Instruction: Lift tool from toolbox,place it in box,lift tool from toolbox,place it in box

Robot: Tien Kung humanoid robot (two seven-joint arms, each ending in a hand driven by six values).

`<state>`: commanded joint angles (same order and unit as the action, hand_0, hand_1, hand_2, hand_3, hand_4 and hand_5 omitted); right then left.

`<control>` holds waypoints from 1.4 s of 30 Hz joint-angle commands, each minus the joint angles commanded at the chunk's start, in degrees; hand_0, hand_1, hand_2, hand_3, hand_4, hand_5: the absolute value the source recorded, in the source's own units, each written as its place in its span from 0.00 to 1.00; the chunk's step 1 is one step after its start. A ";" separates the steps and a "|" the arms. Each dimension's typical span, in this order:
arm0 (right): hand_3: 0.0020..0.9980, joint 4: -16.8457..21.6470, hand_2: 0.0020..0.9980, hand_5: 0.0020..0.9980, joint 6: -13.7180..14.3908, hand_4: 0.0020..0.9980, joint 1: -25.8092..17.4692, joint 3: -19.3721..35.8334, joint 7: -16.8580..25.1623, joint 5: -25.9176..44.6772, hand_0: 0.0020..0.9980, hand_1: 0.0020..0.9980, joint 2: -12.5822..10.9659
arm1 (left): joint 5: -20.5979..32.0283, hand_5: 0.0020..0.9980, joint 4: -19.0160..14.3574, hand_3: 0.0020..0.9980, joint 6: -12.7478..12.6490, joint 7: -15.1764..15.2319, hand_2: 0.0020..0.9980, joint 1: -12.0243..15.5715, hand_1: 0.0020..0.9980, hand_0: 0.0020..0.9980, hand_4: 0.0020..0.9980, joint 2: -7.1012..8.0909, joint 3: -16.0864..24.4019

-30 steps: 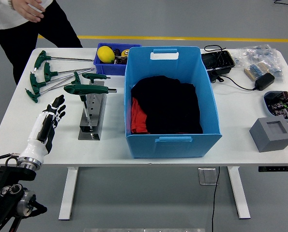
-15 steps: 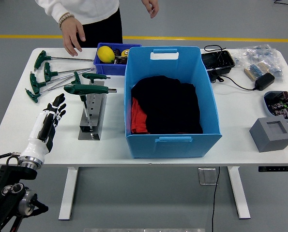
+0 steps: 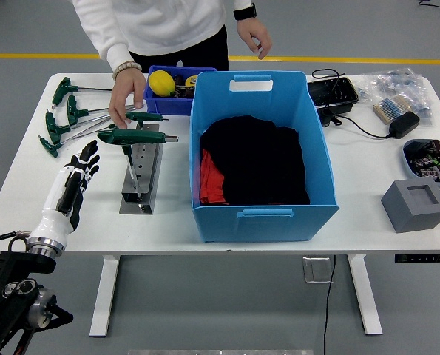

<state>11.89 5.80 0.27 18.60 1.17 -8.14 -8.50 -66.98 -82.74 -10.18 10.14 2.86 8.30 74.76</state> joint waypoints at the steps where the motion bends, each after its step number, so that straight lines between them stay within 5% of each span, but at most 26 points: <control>1: 0.59 0.00 0.74 0.71 0.01 0.79 -0.04 0.03 0.00 0.01 0.70 0.67 0.02 | 0.00 1.00 -0.02 0.95 0.03 0.02 1.00 -0.01 1.00 0.97 0.91 0.06 0.07; 14: 0.59 0.01 0.74 0.71 0.22 0.79 -0.19 0.04 0.04 0.57 0.70 0.67 0.23 | -1.38 1.00 -1.02 0.95 -0.30 -0.10 1.00 -1.19 1.00 0.97 0.91 1.75 0.97; 24: 0.58 -0.01 0.74 0.71 0.16 0.79 -0.03 0.27 0.04 0.54 0.70 0.67 0.10 | -8.63 1.00 -3.60 0.97 -0.95 -1.38 1.00 -3.73 1.00 0.97 0.94 3.92 1.91; 25: 0.59 -0.01 0.74 0.72 0.16 0.79 -0.01 0.30 0.04 0.51 0.70 0.67 0.09 | -9.59 0.90 -3.91 0.99 -1.08 -1.45 1.00 -3.92 1.00 0.97 1.00 4.05 2.05; 28: 0.59 -0.03 0.74 0.72 0.15 0.79 0.06 0.35 0.03 0.48 0.70 0.67 0.07 | -13.36 0.90 -5.16 0.99 -1.52 -1.67 1.00 -4.53 1.00 0.97 1.00 4.47 2.63; 42: 0.59 -0.07 0.74 0.72 0.11 0.79 0.07 0.05 -0.03 0.47 0.70 0.67 0.03 | -17.54 0.83 -7.30 0.99 -1.75 -1.68 1.00 -4.40 1.00 0.98 1.00 4.10 4.03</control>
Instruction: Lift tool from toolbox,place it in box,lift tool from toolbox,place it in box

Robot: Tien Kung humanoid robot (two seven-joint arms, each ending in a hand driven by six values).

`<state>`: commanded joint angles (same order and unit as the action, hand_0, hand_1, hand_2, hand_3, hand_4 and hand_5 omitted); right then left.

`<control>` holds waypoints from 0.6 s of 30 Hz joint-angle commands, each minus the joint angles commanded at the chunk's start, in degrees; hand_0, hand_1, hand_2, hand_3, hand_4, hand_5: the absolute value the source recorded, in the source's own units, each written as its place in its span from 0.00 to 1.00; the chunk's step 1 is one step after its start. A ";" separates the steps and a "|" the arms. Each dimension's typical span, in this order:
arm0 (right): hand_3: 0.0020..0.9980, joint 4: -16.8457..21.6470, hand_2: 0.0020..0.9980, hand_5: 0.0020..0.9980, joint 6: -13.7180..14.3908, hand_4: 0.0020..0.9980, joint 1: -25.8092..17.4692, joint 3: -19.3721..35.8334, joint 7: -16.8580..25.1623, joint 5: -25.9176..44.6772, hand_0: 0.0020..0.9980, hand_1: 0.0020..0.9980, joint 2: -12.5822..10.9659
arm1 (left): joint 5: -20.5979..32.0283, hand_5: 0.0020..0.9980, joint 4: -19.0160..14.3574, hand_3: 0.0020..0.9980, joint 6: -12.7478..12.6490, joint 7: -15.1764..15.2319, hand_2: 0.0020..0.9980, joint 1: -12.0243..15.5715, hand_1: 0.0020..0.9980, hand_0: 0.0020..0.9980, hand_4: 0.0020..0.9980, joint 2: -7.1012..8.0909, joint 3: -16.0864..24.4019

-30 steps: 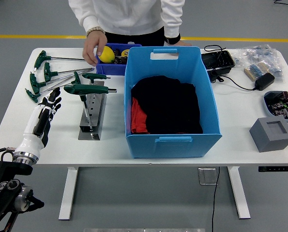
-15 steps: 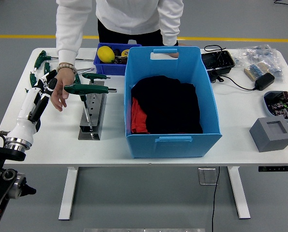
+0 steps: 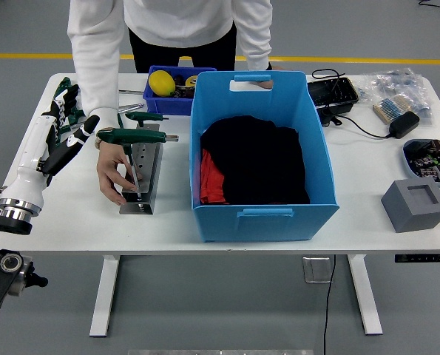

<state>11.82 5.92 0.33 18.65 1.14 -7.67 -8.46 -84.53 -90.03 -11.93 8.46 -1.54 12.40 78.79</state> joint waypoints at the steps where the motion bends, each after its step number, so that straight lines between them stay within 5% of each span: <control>1: 0.59 0.00 0.74 0.72 0.00 0.79 -0.01 -0.01 0.00 -0.06 0.70 0.67 0.00 | -0.01 0.84 0.03 0.99 -0.01 0.00 1.00 0.06 1.00 0.98 1.00 -0.04 0.00; 9: 0.59 -0.01 0.74 0.72 0.03 0.79 0.04 -0.03 0.02 0.02 0.70 0.67 0.00 | -3.69 0.83 -0.86 0.99 0.05 -0.41 1.00 -0.02 1.00 0.99 1.00 0.00 -0.31; 12: 0.59 -0.01 0.74 0.72 0.03 0.79 0.06 -0.04 0.03 0.05 0.70 0.67 -0.01 | -9.90 0.83 -2.49 0.99 0.43 -1.24 1.00 -0.58 1.00 0.99 1.00 0.29 -0.61; 13: 0.59 -0.01 0.74 0.72 0.02 0.79 0.07 -0.04 0.03 0.00 0.70 0.67 -0.01 | -11.98 0.70 -2.88 1.00 0.60 -1.43 1.00 -0.73 1.00 0.99 1.00 0.37 -0.75; 18: 0.59 -0.01 0.74 0.72 0.00 0.79 0.09 -0.01 0.02 -0.06 0.70 0.67 -0.06 | -23.14 0.70 -4.94 1.00 2.12 -2.45 1.00 -1.70 1.00 0.99 1.00 0.92 -2.12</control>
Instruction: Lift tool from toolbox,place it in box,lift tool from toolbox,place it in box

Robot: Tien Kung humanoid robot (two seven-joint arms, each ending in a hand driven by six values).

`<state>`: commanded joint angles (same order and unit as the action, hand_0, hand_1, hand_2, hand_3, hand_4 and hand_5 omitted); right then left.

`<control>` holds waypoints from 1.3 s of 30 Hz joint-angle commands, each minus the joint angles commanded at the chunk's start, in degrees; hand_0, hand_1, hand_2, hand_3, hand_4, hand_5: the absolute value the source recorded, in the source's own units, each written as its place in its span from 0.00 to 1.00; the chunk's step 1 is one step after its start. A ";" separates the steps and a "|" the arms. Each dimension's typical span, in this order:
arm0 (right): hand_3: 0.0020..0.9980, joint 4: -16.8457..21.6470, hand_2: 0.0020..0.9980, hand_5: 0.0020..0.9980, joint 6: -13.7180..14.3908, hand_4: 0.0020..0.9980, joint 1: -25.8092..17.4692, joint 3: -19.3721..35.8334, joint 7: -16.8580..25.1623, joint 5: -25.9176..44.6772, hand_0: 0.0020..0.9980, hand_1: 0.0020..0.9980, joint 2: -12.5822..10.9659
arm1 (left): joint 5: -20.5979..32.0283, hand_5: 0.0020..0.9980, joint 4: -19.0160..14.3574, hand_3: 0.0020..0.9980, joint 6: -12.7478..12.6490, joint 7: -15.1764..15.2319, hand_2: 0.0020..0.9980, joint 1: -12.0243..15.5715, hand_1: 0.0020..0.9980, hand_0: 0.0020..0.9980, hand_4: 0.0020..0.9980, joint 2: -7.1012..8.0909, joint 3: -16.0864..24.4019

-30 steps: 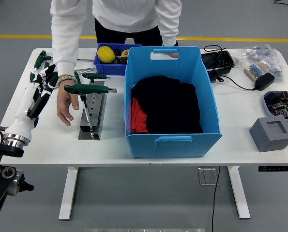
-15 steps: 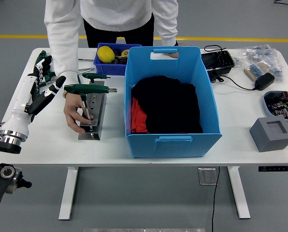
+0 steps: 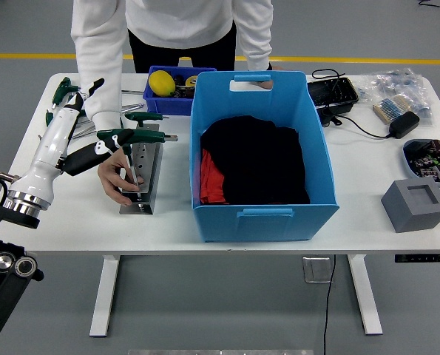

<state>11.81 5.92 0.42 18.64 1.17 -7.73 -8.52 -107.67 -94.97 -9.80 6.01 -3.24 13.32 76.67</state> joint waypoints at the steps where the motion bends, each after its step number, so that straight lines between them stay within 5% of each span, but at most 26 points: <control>1: 0.58 0.00 0.74 0.72 0.00 0.79 0.00 0.00 0.00 -0.01 0.70 0.67 -0.01 | -2.26 0.63 -0.63 1.00 0.44 -0.25 1.00 -0.25 1.00 1.00 1.00 0.17 -0.40; 6: 0.58 0.00 0.74 0.72 -0.01 0.79 -0.02 -0.01 -0.01 0.05 0.70 0.67 -0.03 | -10.84 0.63 -2.58 1.00 1.89 -1.42 1.00 -1.16 1.00 1.00 1.00 0.88 -1.90; 7: 0.59 0.00 0.74 0.72 -0.01 0.79 -0.01 -0.01 -0.01 0.06 0.70 0.67 -0.04 | -12.24 0.54 -2.81 1.00 2.03 -1.61 1.00 -1.35 1.00 1.00 1.00 1.02 -2.22; 14: 0.59 -0.02 0.74 0.72 0.01 0.79 0.10 0.03 0.01 0.10 0.70 0.67 -0.05 | -22.07 0.49 -3.81 0.98 5.13 -6.70 1.00 -6.20 1.00 0.98 1.00 3.28 -7.78; 25: 0.58 -0.03 0.74 0.72 -0.01 0.79 0.14 -0.05 -0.01 0.34 0.70 0.67 -0.13 | -22.33 0.47 -0.33 0.90 13.59 -18.77 0.93 -16.33 0.91 0.87 1.00 5.16 -15.16; 30: 0.58 -0.05 0.74 0.72 0.00 0.79 0.13 -0.14 -0.02 0.42 0.70 0.67 -0.16 | -22.33 0.47 1.58 0.90 13.86 -21.22 0.93 -18.89 0.91 0.87 1.00 5.17 -17.34; 31: 0.58 -0.06 0.74 0.72 0.02 0.79 0.16 -0.10 -0.02 0.42 0.70 0.67 -0.17 | -22.33 0.47 2.18 0.83 14.18 -21.79 0.82 -19.57 0.81 0.80 1.00 5.15 -17.89; 39: 0.58 -0.07 0.74 0.71 0.05 0.79 0.21 -0.20 0.01 0.54 0.70 0.67 -0.15 | -22.33 0.47 5.06 0.79 16.43 -23.89 0.74 -22.99 0.74 0.74 1.00 5.63 -20.99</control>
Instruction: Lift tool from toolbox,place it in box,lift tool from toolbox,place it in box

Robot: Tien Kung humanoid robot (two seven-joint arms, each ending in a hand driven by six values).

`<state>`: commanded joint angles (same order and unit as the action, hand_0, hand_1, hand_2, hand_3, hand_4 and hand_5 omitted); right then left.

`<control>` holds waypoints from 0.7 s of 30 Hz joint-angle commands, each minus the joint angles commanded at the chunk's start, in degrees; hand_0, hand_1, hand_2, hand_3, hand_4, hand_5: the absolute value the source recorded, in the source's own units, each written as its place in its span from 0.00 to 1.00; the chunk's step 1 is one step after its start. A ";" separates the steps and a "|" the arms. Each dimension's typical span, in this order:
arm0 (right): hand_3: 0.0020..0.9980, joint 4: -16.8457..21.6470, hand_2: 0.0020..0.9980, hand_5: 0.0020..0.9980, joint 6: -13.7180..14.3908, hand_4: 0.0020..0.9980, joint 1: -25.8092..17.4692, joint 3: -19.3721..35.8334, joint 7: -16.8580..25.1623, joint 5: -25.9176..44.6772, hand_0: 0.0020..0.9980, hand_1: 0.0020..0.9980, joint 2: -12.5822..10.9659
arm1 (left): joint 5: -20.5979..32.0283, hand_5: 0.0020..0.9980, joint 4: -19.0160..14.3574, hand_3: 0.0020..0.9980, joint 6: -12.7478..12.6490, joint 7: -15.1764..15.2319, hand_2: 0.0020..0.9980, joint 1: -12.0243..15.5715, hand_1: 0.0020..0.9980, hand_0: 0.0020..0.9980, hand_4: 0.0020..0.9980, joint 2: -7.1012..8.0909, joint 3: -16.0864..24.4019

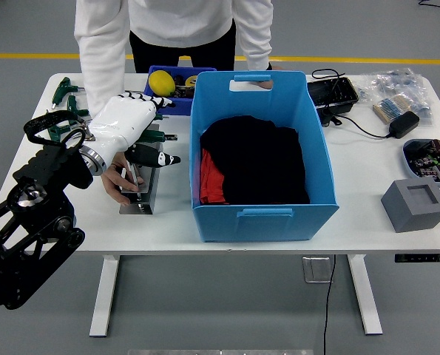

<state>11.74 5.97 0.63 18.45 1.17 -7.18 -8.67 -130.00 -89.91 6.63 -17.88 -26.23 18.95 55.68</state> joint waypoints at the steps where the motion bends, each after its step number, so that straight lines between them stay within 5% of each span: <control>1: 0.58 0.00 0.74 0.71 0.00 0.79 -0.01 -0.03 0.00 0.01 0.70 0.67 0.00 | 0.00 0.47 0.29 0.79 0.09 -0.05 0.74 -0.21 0.74 0.74 1.00 0.05 -0.27; 21: 0.58 0.02 0.74 0.71 0.07 0.79 -0.22 -0.69 0.00 0.44 0.70 0.67 0.07 | 0.00 0.47 1.51 0.65 1.63 -3.03 0.55 -2.49 0.57 0.61 1.00 1.74 -3.32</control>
<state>11.76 6.04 0.40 17.76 1.17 -6.74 -8.60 -130.00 -88.40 8.26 -20.91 -28.72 20.69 52.36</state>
